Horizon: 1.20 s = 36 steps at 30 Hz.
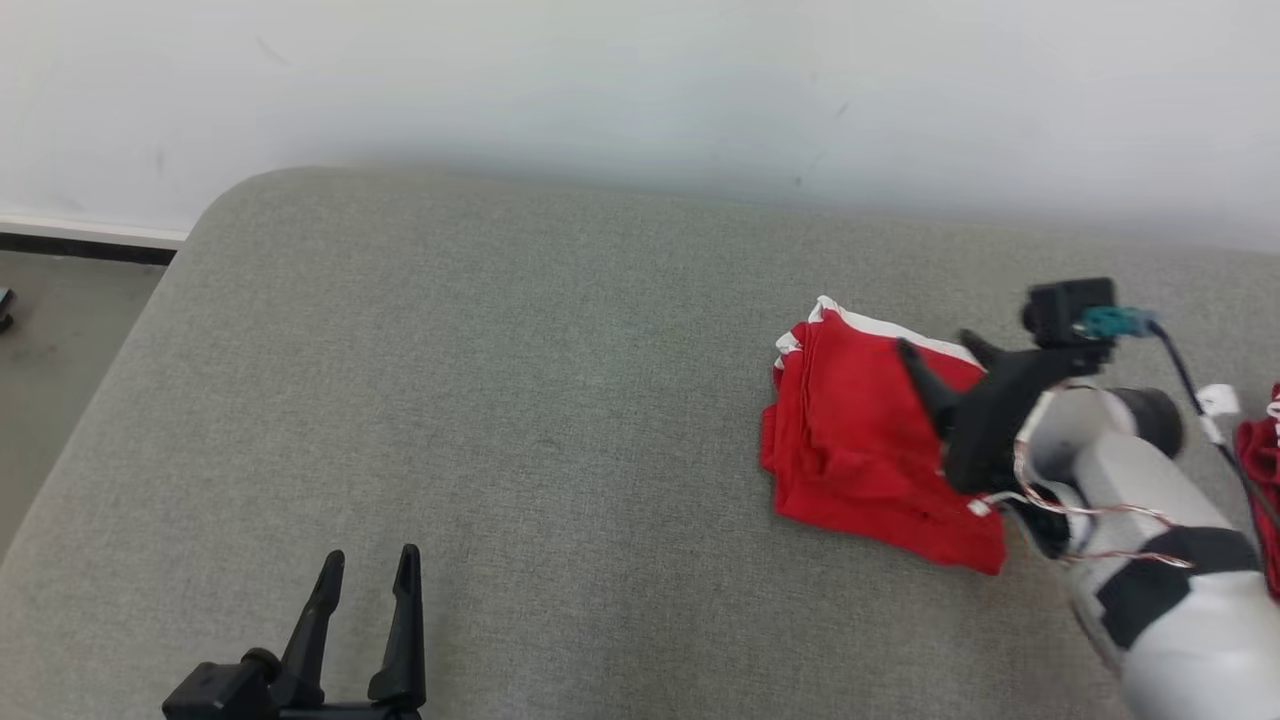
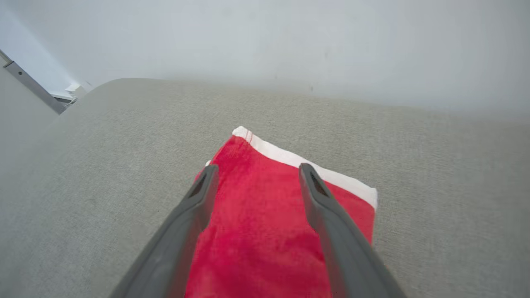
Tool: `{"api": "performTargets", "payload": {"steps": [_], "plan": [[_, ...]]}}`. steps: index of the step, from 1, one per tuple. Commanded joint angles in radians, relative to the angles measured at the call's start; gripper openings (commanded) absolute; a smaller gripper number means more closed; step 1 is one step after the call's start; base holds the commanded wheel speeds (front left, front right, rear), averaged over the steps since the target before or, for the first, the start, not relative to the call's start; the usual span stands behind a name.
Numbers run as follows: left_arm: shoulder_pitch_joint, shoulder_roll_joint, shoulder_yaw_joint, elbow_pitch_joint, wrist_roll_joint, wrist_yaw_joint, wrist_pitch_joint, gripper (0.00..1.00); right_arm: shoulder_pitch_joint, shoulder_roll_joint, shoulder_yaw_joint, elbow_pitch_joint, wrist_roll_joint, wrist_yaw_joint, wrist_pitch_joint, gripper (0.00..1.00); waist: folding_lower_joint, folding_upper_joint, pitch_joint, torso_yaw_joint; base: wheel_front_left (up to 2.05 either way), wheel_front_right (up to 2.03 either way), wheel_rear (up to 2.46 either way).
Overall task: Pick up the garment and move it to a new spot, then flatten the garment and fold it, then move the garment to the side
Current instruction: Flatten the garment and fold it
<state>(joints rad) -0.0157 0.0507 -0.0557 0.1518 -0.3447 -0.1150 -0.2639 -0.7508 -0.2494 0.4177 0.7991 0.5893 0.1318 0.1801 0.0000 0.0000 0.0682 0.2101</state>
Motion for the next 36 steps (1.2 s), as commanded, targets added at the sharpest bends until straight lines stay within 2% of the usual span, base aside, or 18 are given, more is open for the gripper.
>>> {"api": "performTargets", "payload": {"steps": [1, 4, 5, 6, 7, 8, 13, 19, 23, 28, 32, 33, 34, 35, 36], "plan": [[0.010, 0.000, -0.004, -0.001, 0.009, -0.002, 0.000, 1.00, 0.035, -0.035, -0.019, 0.019, -0.028, -0.003, -0.019, 1.00, 0.0000, 0.0000, -0.004, -0.005, 0.00, 0.00, 0.00], [0.009, 0.000, -0.009, -0.002, 0.012, -0.004, 0.000, 1.00, 0.064, -0.082, -0.042, 0.059, -0.094, -0.003, -0.050, 1.00, 0.0000, 0.0000, -0.004, -0.006, 0.00, 0.00, 0.00], [0.006, 0.000, -0.010, -0.002, 0.012, -0.004, 0.000, 1.00, 0.077, -0.088, -0.045, 0.072, -0.114, -0.003, -0.061, 0.82, 0.0000, 0.0000, -0.002, -0.006, 0.00, 0.00, 0.00], [0.004, 0.000, -0.010, -0.001, 0.013, -0.005, 0.000, 1.00, 0.088, -0.087, -0.051, 0.081, -0.131, -0.003, -0.075, 0.49, 0.0000, 0.0000, -0.001, -0.006, 0.00, 0.00, 0.00], [0.001, 0.000, -0.009, -0.002, 0.013, -0.005, 0.000, 1.00, 0.099, -0.083, -0.056, 0.089, -0.143, -0.003, -0.090, 0.02, 0.0000, 0.0000, 0.002, -0.007, 0.00, 0.00, 0.00], [-0.002, 0.000, -0.009, -0.002, 0.014, -0.006, 0.000, 1.00, 0.111, -0.079, -0.053, 0.098, -0.159, -0.003, -0.101, 0.00, 0.0000, 0.0000, 0.004, -0.007, 0.00, 0.00, 0.00], [-0.014, 0.000, 0.000, -0.003, 0.020, -0.007, 0.000, 1.00, 0.146, -0.013, 0.010, 0.088, -0.209, -0.003, -0.160, 0.00, 0.0000, 0.0000, 0.012, -0.011, 0.00, 0.00, 0.00], [-0.017, 0.000, 0.012, 0.001, 0.023, -0.009, 0.000, 1.00, 0.175, 0.087, 0.129, 0.055, -0.201, -0.003, -0.199, 0.00, 0.0000, 0.0000, 0.012, -0.019, 0.00, 0.00, 0.00], [-0.015, 0.000, 0.017, 0.004, 0.025, -0.010, 0.000, 1.00, 0.193, 0.123, 0.198, 0.053, -0.182, -0.003, -0.186, 0.00, 0.0000, 0.0000, 0.008, -0.024, 0.00, 0.00, 0.00], [-0.005, 0.000, 0.038, 0.008, 0.026, -0.012, 0.000, 1.00, 0.202, 0.148, 0.268, 0.018, -0.114, -0.003, -0.199, 0.00, 0.0000, 0.0000, -0.007, -0.047, 0.00, 0.00, 0.00], [0.001, 0.000, 0.057, 0.015, 0.034, -0.013, 0.000, 1.00, 0.213, 0.129, 0.252, -0.039, -0.056, -0.003, -0.270, 0.00, 0.0000, 0.0000, -0.030, -0.078, 0.00, 0.00, 0.00], [0.002, 0.000, 0.063, 0.016, 0.037, -0.013, 0.000, 1.00, 0.219, 0.122, 0.243, -0.055, -0.048, -0.003, -0.294, 0.06, 0.0000, 0.0000, -0.039, -0.088, 0.00, 0.00, 0.00], [0.003, 0.000, 0.068, 0.014, 0.040, -0.013, 0.000, 1.00, 0.223, 0.114, 0.230, -0.071, -0.046, -0.003, -0.321, 0.41, 0.0000, 0.0000, -0.045, -0.097, 0.00, 0.00, 0.00], [0.005, 0.000, 0.076, 0.013, 0.042, -0.013, 0.000, 1.00, 0.231, 0.107, 0.214, -0.087, -0.043, -0.003, -0.347, 0.62, 0.0000, 0.0000, -0.053, -0.109, 0.00, 0.00, 0.00], [0.007, 0.000, 0.082, 0.012, 0.043, -0.012, 0.000, 1.00, 0.238, 0.100, 0.200, -0.101, -0.040, -0.003, -0.365, 1.00, 0.0000, 0.0000, -0.059, -0.120, 0.00, 0.00, 0.00]]}}
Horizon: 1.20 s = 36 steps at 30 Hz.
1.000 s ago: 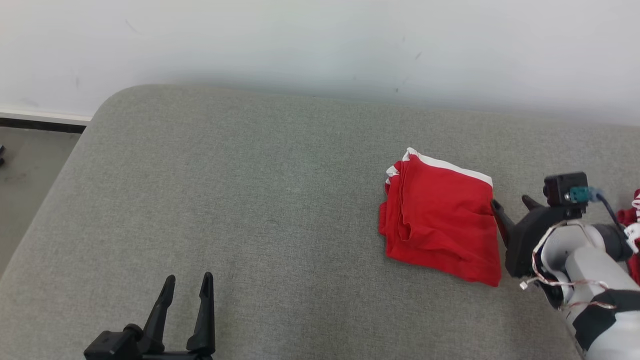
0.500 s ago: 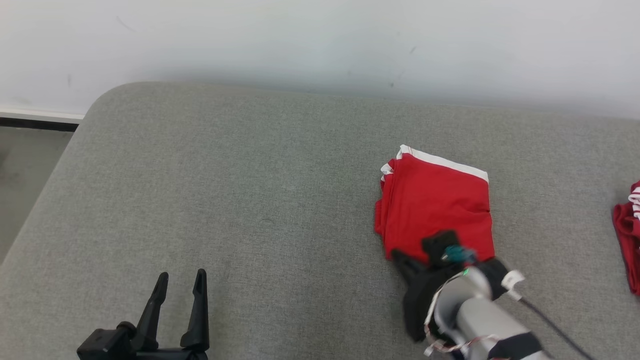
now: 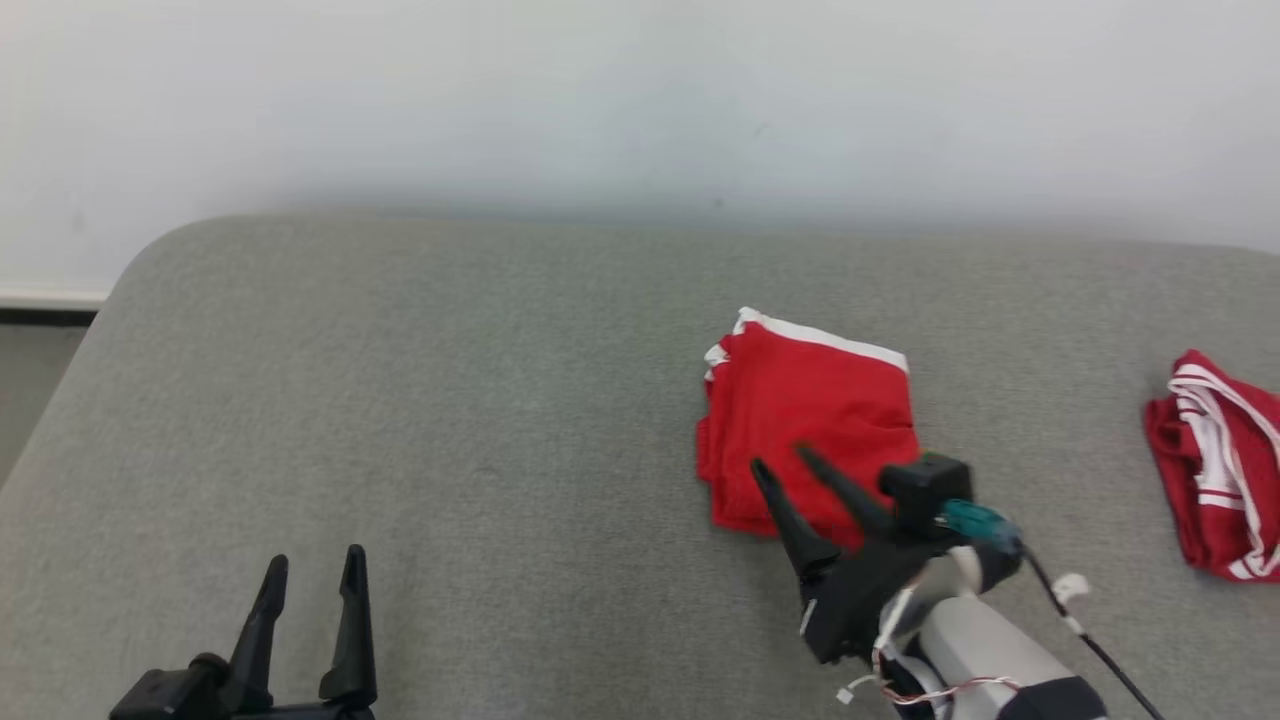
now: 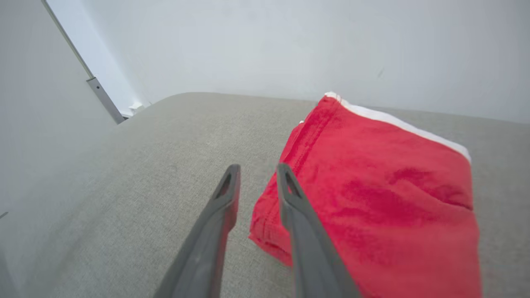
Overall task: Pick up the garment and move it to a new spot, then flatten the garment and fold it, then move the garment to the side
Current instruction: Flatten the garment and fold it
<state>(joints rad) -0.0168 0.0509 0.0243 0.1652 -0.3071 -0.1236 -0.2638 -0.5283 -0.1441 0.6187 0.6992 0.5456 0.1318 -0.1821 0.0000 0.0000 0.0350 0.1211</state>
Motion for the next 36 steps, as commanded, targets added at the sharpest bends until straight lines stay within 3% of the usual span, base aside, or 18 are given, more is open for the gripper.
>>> {"api": "performTargets", "payload": {"steps": [1, 9, 17, 26, 36], "plan": [[0.011, 0.000, 0.010, -0.004, 0.007, -0.003, 0.000, 1.00, 0.025, -0.014, -0.024, -0.017, 0.004, -0.003, -0.023, 1.00, 0.0000, 0.0000, -0.034, -0.043, 0.00, 0.00, 0.00], [0.033, 0.000, 0.064, -0.026, 0.024, 0.006, 0.000, 1.00, 0.134, -0.061, -0.267, -0.134, -0.058, -0.003, -0.076, 1.00, 0.0000, 0.0000, -0.065, -0.124, 0.00, 0.00, 0.00], [0.066, 0.000, 0.077, -0.037, 0.040, 0.001, 0.000, 1.00, 0.235, -0.076, -0.446, -0.164, -0.146, -0.003, -0.073, 1.00, 0.0000, 0.0000, -0.075, -0.159, 0.00, 0.00, 0.00], [0.104, 0.000, 0.092, -0.016, 0.058, -0.005, 0.000, 1.00, 0.292, -0.054, -0.517, -0.182, -0.201, -0.003, -0.055, 1.00, 0.0000, 0.0000, -0.089, -0.180, 0.00, 0.00, 0.00], [0.089, 0.000, 0.097, -0.001, 0.067, -0.005, 0.000, 1.00, 0.307, -0.045, -0.516, -0.201, -0.232, -0.003, -0.043, 1.00, 0.0000, 0.0000, -0.095, -0.184, 0.00, 0.00, 0.00]]}}
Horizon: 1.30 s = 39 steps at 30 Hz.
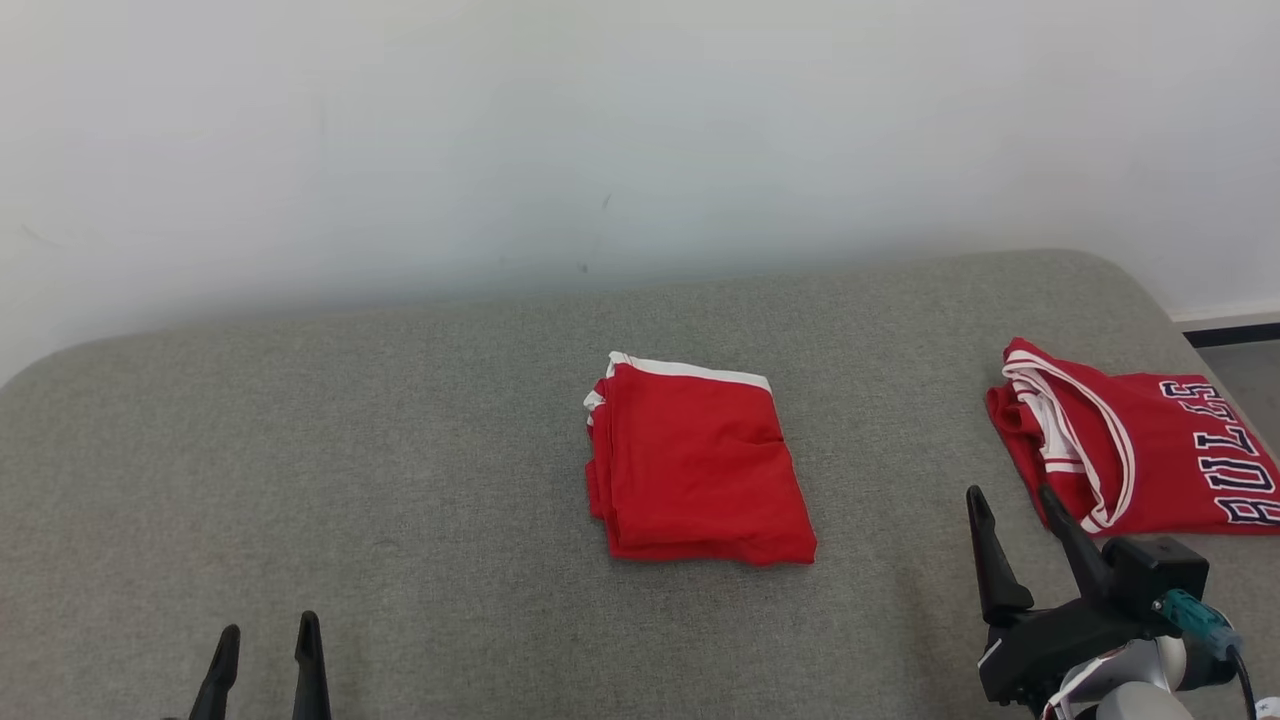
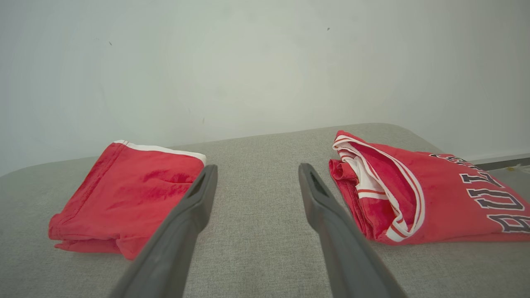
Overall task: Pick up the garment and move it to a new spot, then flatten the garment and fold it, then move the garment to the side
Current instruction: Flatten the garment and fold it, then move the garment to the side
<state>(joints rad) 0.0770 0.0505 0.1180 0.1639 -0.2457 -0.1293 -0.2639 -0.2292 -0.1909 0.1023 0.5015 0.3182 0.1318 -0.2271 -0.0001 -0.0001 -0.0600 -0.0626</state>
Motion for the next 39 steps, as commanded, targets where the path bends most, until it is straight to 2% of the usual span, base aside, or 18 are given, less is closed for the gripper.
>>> {"api": "performTargets", "payload": {"steps": [1, 25, 32, 36, 39], "plan": [[-0.006, 0.000, 0.003, 0.002, 0.006, 0.000, 0.000, 1.00, 0.010, 0.004, 0.000, -0.005, -0.004, -0.003, 0.005, 1.00, 0.0001, 0.0001, 0.000, 0.000, 0.00, 0.00, 0.00], [-0.012, 0.000, -0.018, 0.005, 0.013, 0.000, 0.000, 1.00, 0.020, 0.032, -0.009, -0.016, -0.026, -0.003, 0.041, 1.00, 0.0001, 0.0001, 0.006, 0.012, 0.00, 0.00, 0.00], [-0.006, 0.000, -0.027, -0.004, 0.005, 0.005, 0.000, 1.00, -0.078, 0.035, 0.020, -0.013, -0.023, -0.003, 0.080, 1.00, 0.0001, 0.0001, 0.021, 0.032, 0.00, 0.00, 0.00], [-0.015, 0.000, -0.043, -0.003, 0.001, 0.007, 0.000, 1.00, -0.141, 0.028, 0.035, 0.017, -0.009, -0.003, 0.131, 1.00, 0.0001, 0.0001, 0.031, 0.062, 0.00, 0.00, 0.00], [-0.025, 0.000, -0.063, -0.004, 0.000, 0.008, 0.000, 1.00, -0.207, 0.022, 0.040, 0.077, 0.007, -0.003, 0.209, 1.00, 0.0001, 0.0001, 0.047, 0.105, 0.00, 0.00, 0.00]]}}
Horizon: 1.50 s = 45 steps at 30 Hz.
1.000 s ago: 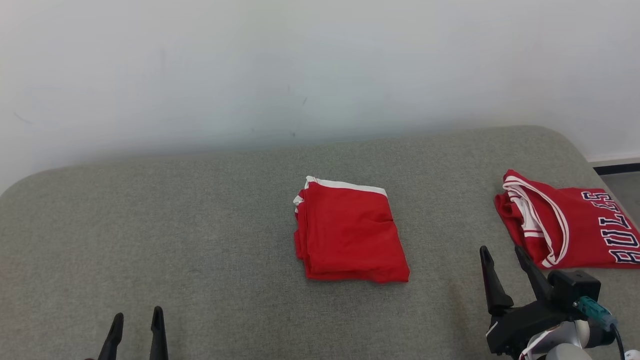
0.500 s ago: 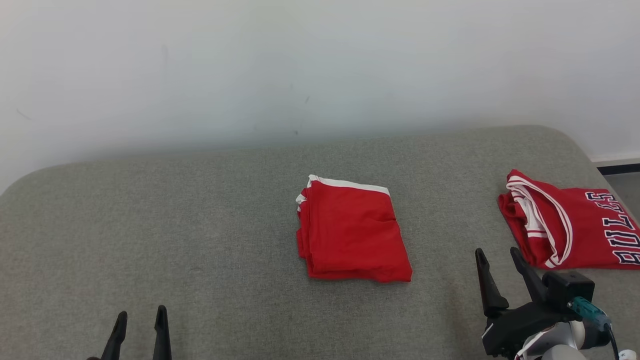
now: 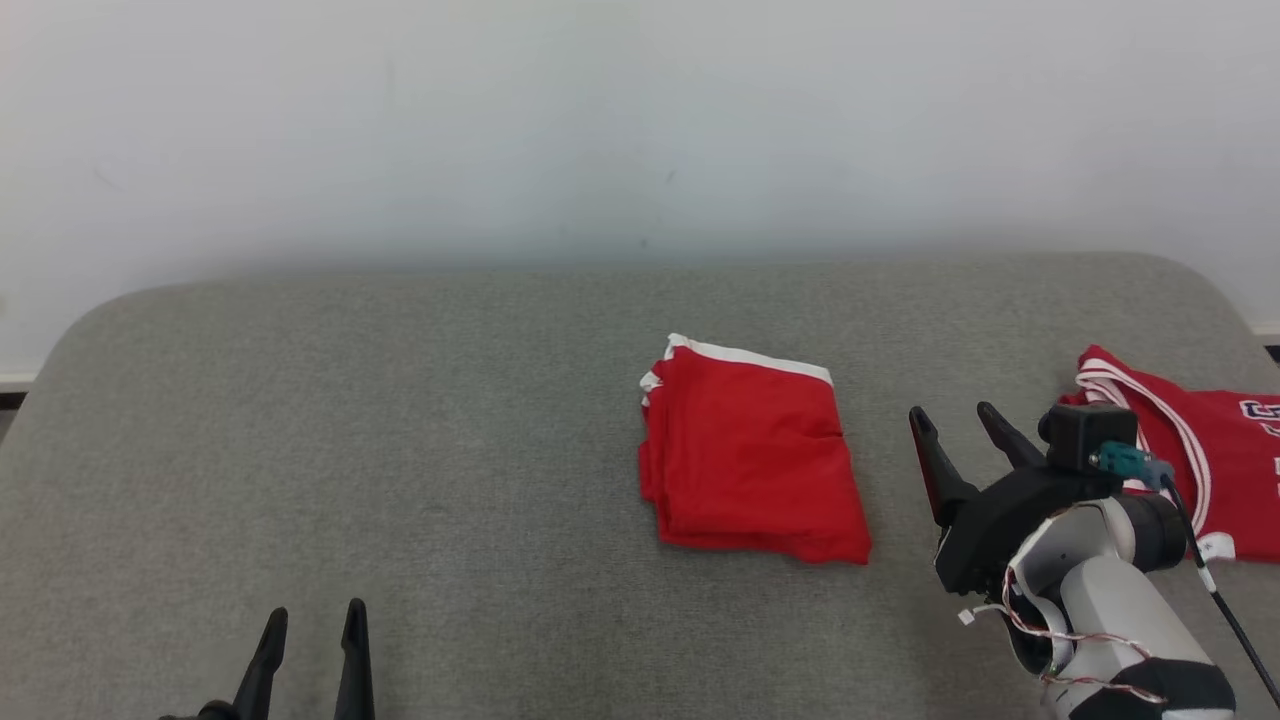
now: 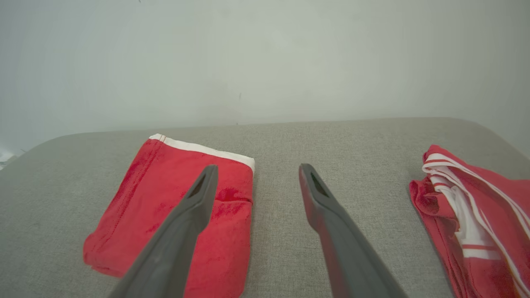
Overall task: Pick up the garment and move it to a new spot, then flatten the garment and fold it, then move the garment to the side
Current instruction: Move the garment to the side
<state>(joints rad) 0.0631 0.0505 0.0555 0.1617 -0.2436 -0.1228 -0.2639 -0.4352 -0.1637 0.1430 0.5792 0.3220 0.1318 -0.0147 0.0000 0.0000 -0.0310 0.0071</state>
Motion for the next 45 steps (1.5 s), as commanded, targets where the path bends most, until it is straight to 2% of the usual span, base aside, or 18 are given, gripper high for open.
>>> {"api": "performTargets", "payload": {"steps": [1, 8, 14, 19, 26, 27, 28, 30, 35, 39, 42, 45], "plan": [[-0.014, 0.000, -0.005, -0.003, -0.003, 0.001, 0.000, 1.00, -0.025, -0.005, 0.003, 0.023, 0.010, -0.003, 0.026, 1.00, 0.0000, 0.0000, 0.023, 0.050, 0.00, 0.00, 0.00], [-0.048, 0.000, -0.051, -0.008, -0.010, -0.001, 0.000, 1.00, -0.171, -0.020, -0.056, 0.201, 0.036, -0.003, 0.220, 1.00, 0.0000, 0.0000, 0.108, 0.168, 0.00, 0.00, 0.00], [-0.075, 0.000, -0.068, -0.008, -0.029, -0.003, 0.000, 1.00, -0.240, -0.040, -0.094, 0.320, 0.007, -0.003, 0.290, 1.00, 0.0000, 0.0000, 0.165, 0.249, 0.00, 0.00, 0.00], [-0.097, 0.000, -0.070, -0.009, -0.032, -0.004, 0.000, 1.00, -0.269, -0.049, -0.140, 0.420, -0.033, -0.003, 0.349, 1.00, 0.0000, 0.0000, 0.197, 0.286, 0.00, 0.00, 0.00], [-0.109, 0.000, -0.078, -0.012, -0.041, -0.001, 0.000, 1.00, -0.269, -0.009, -0.167, 0.535, -0.077, -0.003, 0.445, 1.00, 0.0000, 0.0000, 0.210, 0.294, 0.00, 0.00, 0.00], [-0.110, 0.000, -0.080, -0.012, -0.041, -0.001, 0.000, 1.00, -0.269, -0.002, -0.162, 0.544, -0.085, -0.002, 0.457, 0.98, 0.0000, 0.0000, 0.208, 0.292, 0.00, 0.00, 0.00], [-0.111, 0.000, -0.081, -0.011, -0.041, -0.001, 0.000, 1.00, -0.270, 0.001, -0.154, 0.546, -0.096, 0.000, 0.463, 0.44, 0.0000, 0.0000, 0.205, 0.288, 0.00, 0.00, 0.00], [-0.111, 0.000, -0.083, -0.011, -0.041, -0.001, 0.000, 1.00, -0.272, 0.000, -0.123, 0.541, -0.122, 0.000, 0.471, 0.00, 0.0000, 0.0000, 0.196, 0.278, 0.00, 0.00, 0.00], [-0.095, 0.000, -0.080, -0.018, -0.043, -0.002, 0.000, 1.00, -0.297, -0.044, -0.015, 0.477, -0.156, -0.001, 0.463, 0.00, 0.0000, 0.0000, 0.167, 0.236, 0.00, 0.00, 0.00], [-0.080, 0.000, -0.068, -0.028, -0.047, -0.001, 0.000, 1.00, -0.359, -0.085, 0.135, 0.386, -0.156, -0.002, 0.482, 0.00, 0.0000, 0.0000, 0.153, 0.177, 0.00, 0.00, 0.00], [-0.075, 0.000, -0.055, -0.037, -0.046, -0.001, 0.000, 1.00, -0.395, -0.127, 0.272, 0.314, -0.111, -0.002, 0.519, 0.00, 0.0000, 0.0000, 0.150, 0.122, 0.00, 0.00, 0.00], [-0.076, 0.000, -0.053, -0.046, -0.050, -0.002, 0.000, 1.00, -0.436, -0.196, 0.385, 0.243, -0.047, -0.002, 0.563, 0.00, 0.0000, 0.0000, 0.151, 0.069, 0.00, 0.00, 0.00]]}}
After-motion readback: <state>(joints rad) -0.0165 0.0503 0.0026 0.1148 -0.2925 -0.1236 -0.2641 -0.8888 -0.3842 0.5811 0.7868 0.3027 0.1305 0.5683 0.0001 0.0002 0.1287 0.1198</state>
